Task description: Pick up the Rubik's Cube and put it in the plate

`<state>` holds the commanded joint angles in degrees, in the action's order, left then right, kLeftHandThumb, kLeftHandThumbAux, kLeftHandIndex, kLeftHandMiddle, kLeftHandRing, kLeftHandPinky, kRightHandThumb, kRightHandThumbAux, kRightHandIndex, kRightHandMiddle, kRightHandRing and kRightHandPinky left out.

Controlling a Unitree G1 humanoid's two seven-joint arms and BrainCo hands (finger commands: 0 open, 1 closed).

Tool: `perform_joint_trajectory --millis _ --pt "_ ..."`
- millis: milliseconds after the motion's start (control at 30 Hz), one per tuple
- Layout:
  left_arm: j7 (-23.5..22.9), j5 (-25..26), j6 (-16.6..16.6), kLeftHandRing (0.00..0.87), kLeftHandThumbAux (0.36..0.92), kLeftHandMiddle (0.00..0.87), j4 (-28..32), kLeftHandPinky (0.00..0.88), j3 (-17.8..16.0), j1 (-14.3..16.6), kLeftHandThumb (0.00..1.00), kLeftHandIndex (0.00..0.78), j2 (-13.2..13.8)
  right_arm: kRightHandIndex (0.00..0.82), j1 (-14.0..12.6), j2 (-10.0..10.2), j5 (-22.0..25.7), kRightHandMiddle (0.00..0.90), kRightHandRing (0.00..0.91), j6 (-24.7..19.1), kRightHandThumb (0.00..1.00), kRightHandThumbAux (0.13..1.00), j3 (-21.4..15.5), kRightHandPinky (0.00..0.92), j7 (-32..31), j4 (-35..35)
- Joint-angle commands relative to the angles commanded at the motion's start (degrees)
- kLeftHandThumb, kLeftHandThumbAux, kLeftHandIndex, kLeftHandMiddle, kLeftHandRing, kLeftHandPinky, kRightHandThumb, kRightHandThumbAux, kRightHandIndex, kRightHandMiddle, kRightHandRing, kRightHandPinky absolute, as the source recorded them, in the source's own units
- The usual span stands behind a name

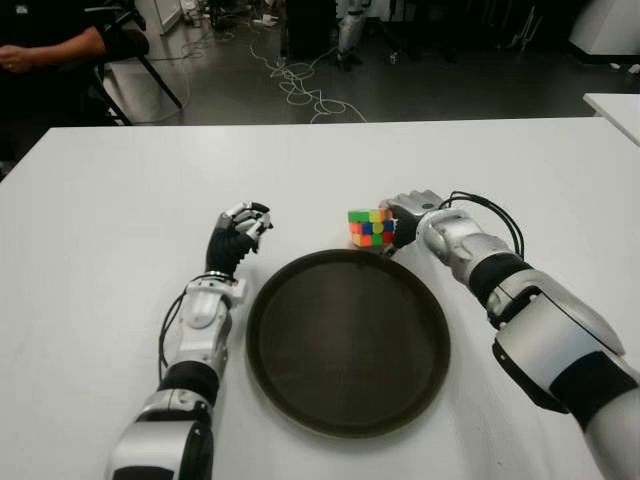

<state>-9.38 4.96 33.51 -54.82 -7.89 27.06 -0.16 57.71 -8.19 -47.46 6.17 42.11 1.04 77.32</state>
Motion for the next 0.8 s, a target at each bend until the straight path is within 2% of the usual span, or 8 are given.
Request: perform_joint_trajectory --millis 167,367,633,800 --pt "-0.36 0.65 0.61 0.780 0.657 0.565 -0.36 0.800 -0.36 0.10 0.857 0.421 -0.31 0.235 0.40 0.09 0.20 0.355 0.409 -0.68 0.000 0.570 -0.08 0.434 -0.74 -0.12" --pt "-0.25 0.92 1.19 0.767 0.656 0.564 -0.54 0.779 -0.44 0.05 0.858 0.423 -0.35 0.178 0.67 0.14 0.24 0.322 0.377 -1.24 0.000 0.560 -0.11 0.413 -1.53 -0.20" --pt "1.33 -0.20 1.07 0.746 0.657 0.581 -0.70 0.733 -0.05 0.09 0.854 0.421 -0.07 0.179 1.01 0.15 0.28 0.326 0.377 -1.63 0.000 0.555 -0.15 0.406 -2.18 -0.34" --pt "1.89 -0.68 0.70 0.746 0.659 0.586 -0.47 0.742 0.37 0.04 0.851 0.420 0.14 0.163 1.05 0.20 0.10 0.310 0.362 -1.84 0.000 0.549 0.02 0.399 -2.18 -0.41"
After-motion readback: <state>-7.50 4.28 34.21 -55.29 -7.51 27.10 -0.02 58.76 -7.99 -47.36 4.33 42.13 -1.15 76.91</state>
